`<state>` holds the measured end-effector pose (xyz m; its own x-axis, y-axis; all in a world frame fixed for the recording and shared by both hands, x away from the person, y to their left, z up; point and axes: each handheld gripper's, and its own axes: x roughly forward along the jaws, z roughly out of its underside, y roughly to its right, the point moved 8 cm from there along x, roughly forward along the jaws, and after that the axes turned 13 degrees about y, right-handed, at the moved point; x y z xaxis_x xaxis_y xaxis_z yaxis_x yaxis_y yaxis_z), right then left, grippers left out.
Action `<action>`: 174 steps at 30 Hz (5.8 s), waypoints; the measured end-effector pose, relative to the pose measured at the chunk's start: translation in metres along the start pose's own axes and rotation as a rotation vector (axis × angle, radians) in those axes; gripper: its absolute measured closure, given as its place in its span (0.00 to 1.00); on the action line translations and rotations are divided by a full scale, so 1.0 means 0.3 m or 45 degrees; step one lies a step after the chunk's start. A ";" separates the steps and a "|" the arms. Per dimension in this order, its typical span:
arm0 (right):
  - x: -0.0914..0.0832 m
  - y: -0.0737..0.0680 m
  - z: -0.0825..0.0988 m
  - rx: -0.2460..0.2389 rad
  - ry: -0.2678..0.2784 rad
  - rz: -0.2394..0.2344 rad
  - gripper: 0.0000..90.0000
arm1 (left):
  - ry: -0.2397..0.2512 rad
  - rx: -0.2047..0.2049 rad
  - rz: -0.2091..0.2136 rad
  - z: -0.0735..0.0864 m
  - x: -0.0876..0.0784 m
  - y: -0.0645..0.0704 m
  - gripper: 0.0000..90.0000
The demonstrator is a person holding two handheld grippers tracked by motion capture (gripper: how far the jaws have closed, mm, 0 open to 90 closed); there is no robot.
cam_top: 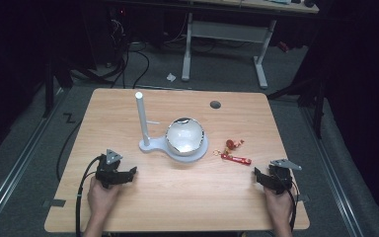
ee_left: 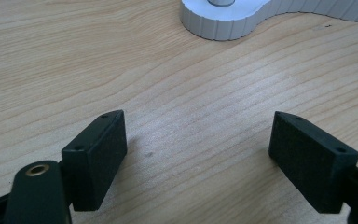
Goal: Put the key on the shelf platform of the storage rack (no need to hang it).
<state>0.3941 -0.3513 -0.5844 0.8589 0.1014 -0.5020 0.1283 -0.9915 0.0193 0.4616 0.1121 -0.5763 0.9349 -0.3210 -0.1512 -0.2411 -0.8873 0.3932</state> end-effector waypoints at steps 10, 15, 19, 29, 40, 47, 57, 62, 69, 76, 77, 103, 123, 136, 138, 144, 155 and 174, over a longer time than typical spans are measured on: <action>0.000 -0.001 0.000 0.002 -0.001 0.003 0.42 | 0.001 0.000 0.000 0.000 0.000 0.000 0.22; -0.001 0.000 0.000 -0.004 -0.004 0.001 0.42 | 0.000 0.000 0.000 0.000 0.000 0.000 0.22; 0.000 -0.003 0.000 0.001 -0.004 -0.002 0.42 | 0.000 0.000 0.000 0.000 0.000 0.000 0.22; -0.003 -0.014 -0.003 -0.011 0.001 -0.021 0.51 | -0.004 0.000 0.001 0.000 -0.001 0.000 0.22; -0.011 -0.053 -0.033 -0.032 0.028 -0.083 0.63 | -0.004 -0.001 0.001 0.000 0.000 0.000 0.22; -0.017 -0.066 -0.046 -0.027 0.036 -0.121 0.63 | -0.001 -0.005 0.000 -0.001 0.000 0.000 0.22; -0.021 -0.108 -0.087 0.003 0.055 -0.206 0.65 | -0.004 -0.003 0.001 0.000 0.000 0.000 0.22; -0.012 -0.132 -0.116 -0.008 0.059 -0.238 0.66 | -0.004 -0.002 0.002 0.000 -0.001 -0.001 0.22; 0.004 -0.161 -0.149 -0.040 0.066 -0.262 0.67 | -0.004 -0.002 0.002 0.000 0.000 -0.001 0.22; 0.043 -0.200 -0.204 -0.043 0.069 -0.307 0.71 | -0.003 -0.004 0.000 -0.001 0.000 -0.001 0.22; 0.056 -0.211 -0.219 -0.073 0.069 -0.310 0.72 | -0.002 -0.005 0.000 -0.001 0.001 -0.001 0.22; 0.201 -0.231 -0.310 -0.063 -0.012 -0.316 0.80 | -0.003 -0.004 0.001 -0.001 0.001 -0.001 0.22; 0.258 -0.217 -0.271 -0.042 -0.072 -0.300 0.86 | -0.003 -0.005 0.002 -0.001 0.001 0.000 0.22; 0.256 -0.225 -0.272 -0.037 -0.052 -0.329 0.95 | -0.004 -0.003 0.002 -0.001 0.000 -0.001 0.22; 0.245 -0.225 -0.285 -0.023 -0.029 -0.339 0.95 | -0.004 -0.003 0.002 -0.001 0.000 -0.001 0.22; 0.200 -0.220 -0.325 -0.006 0.032 -0.372 0.95 | -0.003 -0.004 0.002 -0.001 0.001 0.000 0.22; 0.124 -0.204 -0.380 0.054 0.092 -0.429 0.96 | -0.002 -0.006 0.002 -0.001 0.001 0.000 0.22; 0.000 -0.254 -0.531 -0.036 0.171 -0.499 0.96 | -0.002 -0.006 0.002 -0.001 0.001 0.000 0.22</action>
<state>0.4634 -0.2627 -0.4481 0.7992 0.4824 -0.3586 0.4705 -0.8733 -0.1263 0.4619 0.1122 -0.5761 0.9341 -0.3228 -0.1523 -0.2412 -0.8854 0.3973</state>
